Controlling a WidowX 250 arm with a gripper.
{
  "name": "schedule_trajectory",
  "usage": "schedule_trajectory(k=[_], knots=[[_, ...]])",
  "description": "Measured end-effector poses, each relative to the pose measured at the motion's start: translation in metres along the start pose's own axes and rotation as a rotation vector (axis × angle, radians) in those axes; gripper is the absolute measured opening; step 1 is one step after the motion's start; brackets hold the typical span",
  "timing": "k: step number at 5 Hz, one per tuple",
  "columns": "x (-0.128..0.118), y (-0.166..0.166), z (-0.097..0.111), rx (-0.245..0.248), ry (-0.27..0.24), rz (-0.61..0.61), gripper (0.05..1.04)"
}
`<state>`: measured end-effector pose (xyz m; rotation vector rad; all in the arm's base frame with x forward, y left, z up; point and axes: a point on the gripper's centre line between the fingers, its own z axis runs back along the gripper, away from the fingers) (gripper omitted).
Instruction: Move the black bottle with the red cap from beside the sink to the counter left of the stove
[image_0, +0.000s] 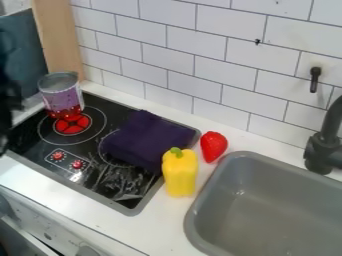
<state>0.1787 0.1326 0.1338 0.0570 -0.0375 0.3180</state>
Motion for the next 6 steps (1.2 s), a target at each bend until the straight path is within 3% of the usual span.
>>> schedule_trajectory(k=[1, 3, 4, 6], knots=[[0.011, 0.035, -0.022, -0.04, -0.041, 0.107, 0.345], [0.025, 0.064, -0.049, -0.048, -0.128, 0.263, 0.345], [0.033, 0.066, -0.057, -0.061, -0.128, 0.307, 0.345], [0.046, 0.062, -0.074, -0.05, -0.036, 0.35, 0.345]])
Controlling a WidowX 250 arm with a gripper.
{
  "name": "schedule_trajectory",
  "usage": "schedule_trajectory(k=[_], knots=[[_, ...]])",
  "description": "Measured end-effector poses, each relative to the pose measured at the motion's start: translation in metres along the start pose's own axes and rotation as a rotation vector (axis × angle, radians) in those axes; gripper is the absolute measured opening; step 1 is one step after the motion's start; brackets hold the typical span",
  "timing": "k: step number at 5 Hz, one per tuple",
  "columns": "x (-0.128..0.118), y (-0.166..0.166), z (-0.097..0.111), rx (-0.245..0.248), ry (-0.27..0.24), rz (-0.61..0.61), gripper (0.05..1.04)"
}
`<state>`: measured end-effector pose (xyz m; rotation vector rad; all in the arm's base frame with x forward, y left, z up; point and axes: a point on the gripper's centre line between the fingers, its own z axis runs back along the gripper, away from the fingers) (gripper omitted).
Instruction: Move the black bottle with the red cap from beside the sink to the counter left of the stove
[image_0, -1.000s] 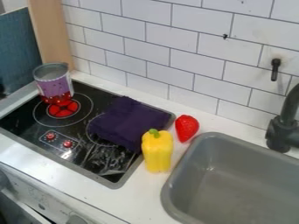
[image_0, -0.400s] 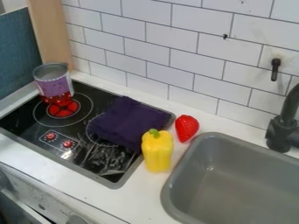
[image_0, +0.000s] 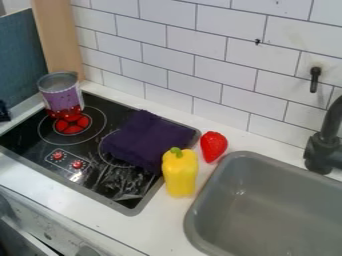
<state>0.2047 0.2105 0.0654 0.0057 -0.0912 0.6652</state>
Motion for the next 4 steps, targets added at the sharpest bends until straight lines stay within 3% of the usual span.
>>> schedule_trajectory(k=[2, 4], knots=[[-0.004, -0.009, 0.005, 0.025, 0.081, 0.042, 0.345], [-0.019, -0.031, -0.001, 0.092, 0.096, 0.086, 0.345]])
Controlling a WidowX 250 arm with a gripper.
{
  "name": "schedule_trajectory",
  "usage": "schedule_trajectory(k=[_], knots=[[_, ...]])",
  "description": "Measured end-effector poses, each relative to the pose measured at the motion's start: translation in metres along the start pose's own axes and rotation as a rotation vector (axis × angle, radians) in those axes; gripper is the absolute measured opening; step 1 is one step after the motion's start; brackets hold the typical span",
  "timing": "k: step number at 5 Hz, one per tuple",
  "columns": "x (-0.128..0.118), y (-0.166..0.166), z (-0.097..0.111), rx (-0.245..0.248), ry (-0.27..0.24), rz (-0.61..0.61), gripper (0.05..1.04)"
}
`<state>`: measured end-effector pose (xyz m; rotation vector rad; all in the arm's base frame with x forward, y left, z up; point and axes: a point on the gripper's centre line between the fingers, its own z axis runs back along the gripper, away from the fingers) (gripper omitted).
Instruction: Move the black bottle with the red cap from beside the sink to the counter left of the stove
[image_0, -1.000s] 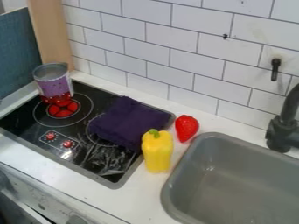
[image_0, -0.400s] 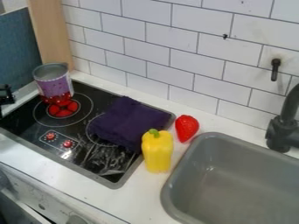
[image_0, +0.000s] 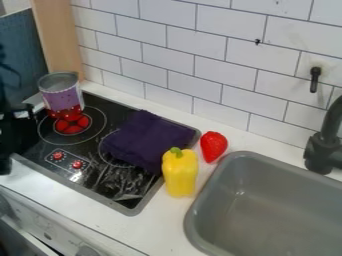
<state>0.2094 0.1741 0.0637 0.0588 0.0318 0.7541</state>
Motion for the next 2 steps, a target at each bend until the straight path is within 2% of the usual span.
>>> schedule_trajectory(k=[2], knots=[[-0.0116, -0.0097, -0.0068, 0.034, 0.025, 0.024, 0.345]])
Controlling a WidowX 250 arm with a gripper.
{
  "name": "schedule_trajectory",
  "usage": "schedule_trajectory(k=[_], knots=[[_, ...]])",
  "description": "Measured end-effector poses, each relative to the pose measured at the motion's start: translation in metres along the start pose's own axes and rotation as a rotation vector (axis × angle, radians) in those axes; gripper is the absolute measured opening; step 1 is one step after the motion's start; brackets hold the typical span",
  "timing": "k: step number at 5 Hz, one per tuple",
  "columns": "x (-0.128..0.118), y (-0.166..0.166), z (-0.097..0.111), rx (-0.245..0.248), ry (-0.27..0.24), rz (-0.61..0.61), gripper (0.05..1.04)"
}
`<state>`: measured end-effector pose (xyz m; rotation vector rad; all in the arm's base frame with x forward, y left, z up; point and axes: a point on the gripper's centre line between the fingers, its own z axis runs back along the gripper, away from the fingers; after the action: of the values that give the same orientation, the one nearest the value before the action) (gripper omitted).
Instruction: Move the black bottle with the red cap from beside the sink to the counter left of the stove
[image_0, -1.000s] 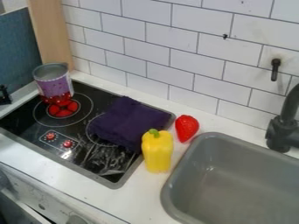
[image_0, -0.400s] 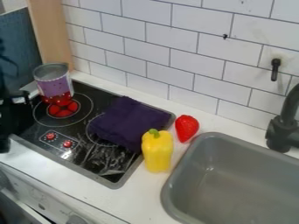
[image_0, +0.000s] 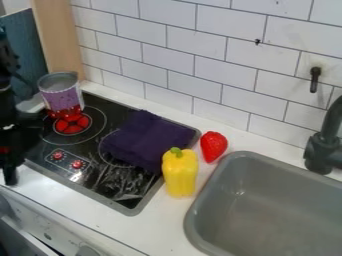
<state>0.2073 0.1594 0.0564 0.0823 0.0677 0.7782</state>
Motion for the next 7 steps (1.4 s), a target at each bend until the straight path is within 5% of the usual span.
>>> schedule_trajectory(k=[1, 3, 5, 6, 7], knots=[[-0.001, -0.002, 0.0, -0.012, 0.004, 0.005, 0.403], [-0.004, -0.008, 0.006, -0.071, -0.032, -0.015, 0.991], [-0.007, 0.001, 0.021, -0.074, -0.043, -0.033, 1.003], [-0.007, -0.021, 0.053, -0.015, -0.064, -0.149, 1.002], [-0.021, -0.063, 0.081, -0.012, -0.095, -0.347, 1.002]])
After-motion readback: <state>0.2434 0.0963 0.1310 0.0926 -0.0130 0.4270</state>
